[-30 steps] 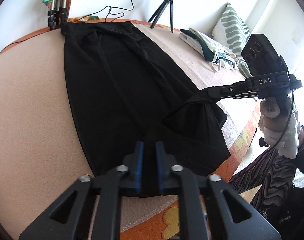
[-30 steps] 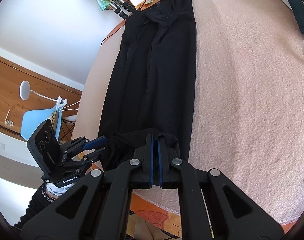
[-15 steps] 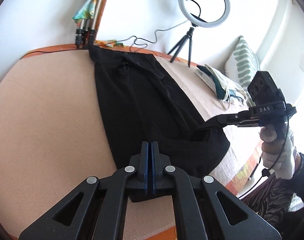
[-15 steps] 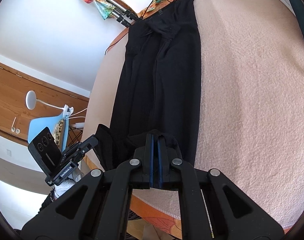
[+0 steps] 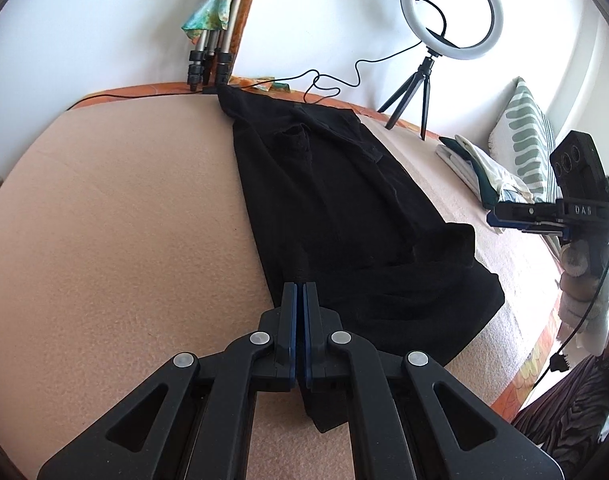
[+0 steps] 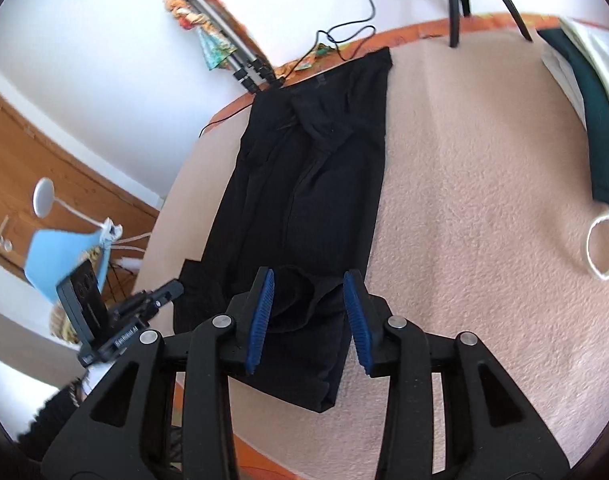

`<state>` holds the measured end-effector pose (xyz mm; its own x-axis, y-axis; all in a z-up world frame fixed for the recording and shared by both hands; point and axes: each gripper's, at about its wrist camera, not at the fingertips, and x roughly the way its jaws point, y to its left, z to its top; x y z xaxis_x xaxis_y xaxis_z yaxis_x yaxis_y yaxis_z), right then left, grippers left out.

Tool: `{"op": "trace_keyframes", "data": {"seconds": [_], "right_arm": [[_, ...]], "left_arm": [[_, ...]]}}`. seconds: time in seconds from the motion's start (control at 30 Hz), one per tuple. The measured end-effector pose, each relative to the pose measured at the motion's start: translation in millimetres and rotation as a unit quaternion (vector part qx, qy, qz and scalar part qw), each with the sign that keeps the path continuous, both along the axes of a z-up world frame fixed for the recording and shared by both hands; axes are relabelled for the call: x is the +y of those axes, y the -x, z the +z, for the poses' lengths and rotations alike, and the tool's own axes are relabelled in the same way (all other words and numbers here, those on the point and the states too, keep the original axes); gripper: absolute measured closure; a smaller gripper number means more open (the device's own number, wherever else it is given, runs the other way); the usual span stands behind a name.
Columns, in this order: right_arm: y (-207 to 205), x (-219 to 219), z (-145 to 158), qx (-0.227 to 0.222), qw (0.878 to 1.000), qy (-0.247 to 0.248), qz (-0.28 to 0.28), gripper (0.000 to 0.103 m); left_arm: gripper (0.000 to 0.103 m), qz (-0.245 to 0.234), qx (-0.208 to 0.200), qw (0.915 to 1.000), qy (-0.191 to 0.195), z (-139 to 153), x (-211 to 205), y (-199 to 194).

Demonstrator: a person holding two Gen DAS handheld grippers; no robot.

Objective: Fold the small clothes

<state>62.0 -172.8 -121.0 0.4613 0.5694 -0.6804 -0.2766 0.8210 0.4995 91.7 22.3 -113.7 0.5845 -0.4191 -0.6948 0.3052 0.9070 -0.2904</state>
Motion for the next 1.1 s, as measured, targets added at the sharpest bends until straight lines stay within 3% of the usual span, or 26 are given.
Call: {"op": "trace_keyframes", "data": {"seconds": [0.13, 0.23, 0.37, 0.43, 0.67, 0.77, 0.8, 0.83, 0.93, 1.0, 1.1], "right_arm": [[4, 30, -4, -0.03, 0.994, 0.097, 0.049, 0.065], [17, 42, -3, -0.071, 0.976, 0.176, 0.102, 0.065], [32, 52, -2, -0.111, 0.953, 0.242, 0.148, 0.063], [29, 56, -6, -0.119, 0.949, 0.255, 0.144, 0.056], [3, 75, -15, -0.139, 0.939, 0.28, 0.144, 0.054], [-4, 76, -19, -0.137, 0.943, 0.268, 0.139, 0.06], [-5, 76, -19, -0.136, 0.946, 0.26, 0.136, 0.083], [-7, 74, -19, -0.127, 0.951, 0.248, 0.135, 0.097], [-7, 64, -11, -0.115, 0.964, 0.207, 0.123, 0.098], [-15, 49, -5, -0.093, 0.978, 0.163, 0.091, 0.099], [-33, 29, -13, -0.037, 0.991, 0.122, 0.046, 0.099]], "left_arm": [[0.102, 0.005, 0.003, 1.0, 0.002, 1, 1, 0], [0.102, 0.0, -0.002, 1.0, -0.009, 1, -2, 3], [0.102, -0.005, 0.002, 1.0, -0.006, -1, -3, 3], [0.102, -0.004, 0.005, 1.0, -0.005, -1, -4, 1], [0.102, -0.01, -0.002, 0.9999, -0.009, 3, -11, 0], [0.102, -0.01, -0.006, 0.9999, -0.009, 3, -12, 1], [0.102, -0.009, -0.01, 0.9999, -0.007, 4, -11, 2], [0.102, -0.008, -0.015, 0.9999, -0.005, 6, -10, 2], [0.102, -0.003, -0.037, 0.9993, 0.011, 14, -6, 2], [0.102, 0.003, -0.052, 0.9987, -0.004, 17, -6, -1], [0.102, 0.017, -0.037, 0.9991, -0.007, 10, -3, -10]]}}
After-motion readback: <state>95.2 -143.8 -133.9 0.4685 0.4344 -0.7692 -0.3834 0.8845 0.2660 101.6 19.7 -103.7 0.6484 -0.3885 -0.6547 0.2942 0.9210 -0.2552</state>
